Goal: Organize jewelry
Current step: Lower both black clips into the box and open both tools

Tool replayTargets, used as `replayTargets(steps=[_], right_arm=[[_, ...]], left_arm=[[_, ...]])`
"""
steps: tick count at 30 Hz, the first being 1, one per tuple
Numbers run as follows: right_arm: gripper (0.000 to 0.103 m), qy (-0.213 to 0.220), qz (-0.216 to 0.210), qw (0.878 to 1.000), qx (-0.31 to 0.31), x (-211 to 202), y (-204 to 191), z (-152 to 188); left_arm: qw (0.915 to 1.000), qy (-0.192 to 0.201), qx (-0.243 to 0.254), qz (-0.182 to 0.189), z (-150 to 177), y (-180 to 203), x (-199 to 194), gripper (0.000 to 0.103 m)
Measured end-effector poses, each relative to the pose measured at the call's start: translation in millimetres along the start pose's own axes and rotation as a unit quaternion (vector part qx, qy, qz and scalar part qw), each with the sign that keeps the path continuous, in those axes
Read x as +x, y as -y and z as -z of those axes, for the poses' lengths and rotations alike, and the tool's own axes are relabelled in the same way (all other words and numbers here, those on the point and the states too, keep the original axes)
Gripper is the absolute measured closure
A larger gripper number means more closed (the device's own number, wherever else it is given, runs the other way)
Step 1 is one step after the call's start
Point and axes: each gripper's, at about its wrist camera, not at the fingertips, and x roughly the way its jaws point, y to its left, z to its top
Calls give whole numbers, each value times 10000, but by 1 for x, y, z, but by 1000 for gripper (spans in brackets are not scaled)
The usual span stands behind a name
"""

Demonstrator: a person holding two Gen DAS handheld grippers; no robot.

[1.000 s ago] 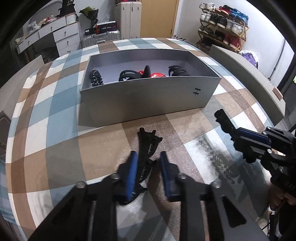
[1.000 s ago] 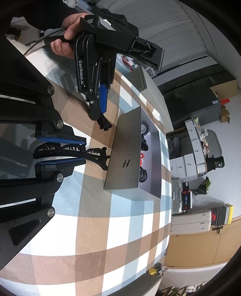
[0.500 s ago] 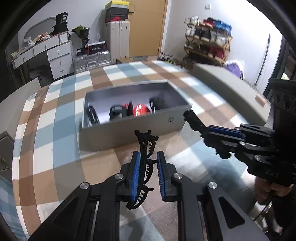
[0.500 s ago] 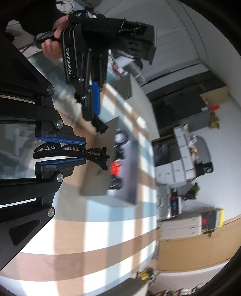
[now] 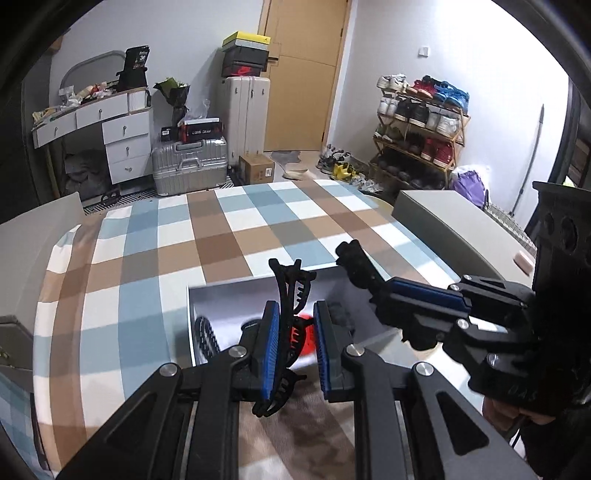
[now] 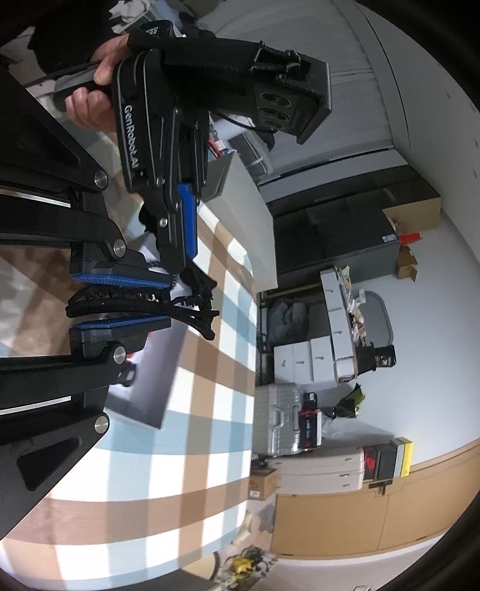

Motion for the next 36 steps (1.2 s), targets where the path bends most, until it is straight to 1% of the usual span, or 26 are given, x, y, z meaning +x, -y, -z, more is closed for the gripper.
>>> replayTargets(steps=[7, 11, 12, 15, 18, 24, 30, 33, 35, 36], right_arm=[[89, -36, -11, 10000, -29, 22, 10, -9], [89, -128, 27, 9999, 4, 31, 17, -4], [89, -148, 51, 9999, 17, 33, 19, -3], [89, -219, 129, 9995, 164, 37, 28, 3], [89, -280, 159, 9991, 265, 40, 34, 5], [89, -327, 147, 9991, 226, 44, 33, 5], [88, -415, 165, 9985, 331, 52, 38, 7], [86, -299, 275, 9983, 423, 49, 41, 9], [86, -250, 180, 9985, 444, 45, 41, 8], [84, -209, 188, 9986, 440, 44, 41, 8]], left_arm=[[9997, -35, -192, 158, -8, -8, 16, 90], [9998, -66, -135, 126, -6, -10, 26, 90], [9998, -105, -152, 96, -5, -11, 29, 90], [9991, -242, -299, 169, -2, -19, 35, 90], [9989, -276, -326, 171, -1, -19, 35, 90], [9989, -298, -328, 170, -1, -18, 37, 89], [9979, -416, -498, 67, -1, -20, 41, 90], [9978, -390, -528, 24, -2, -19, 37, 89], [9979, -418, -502, 0, -1, -19, 37, 87], [9978, -453, -475, -36, -1, -19, 37, 79]])
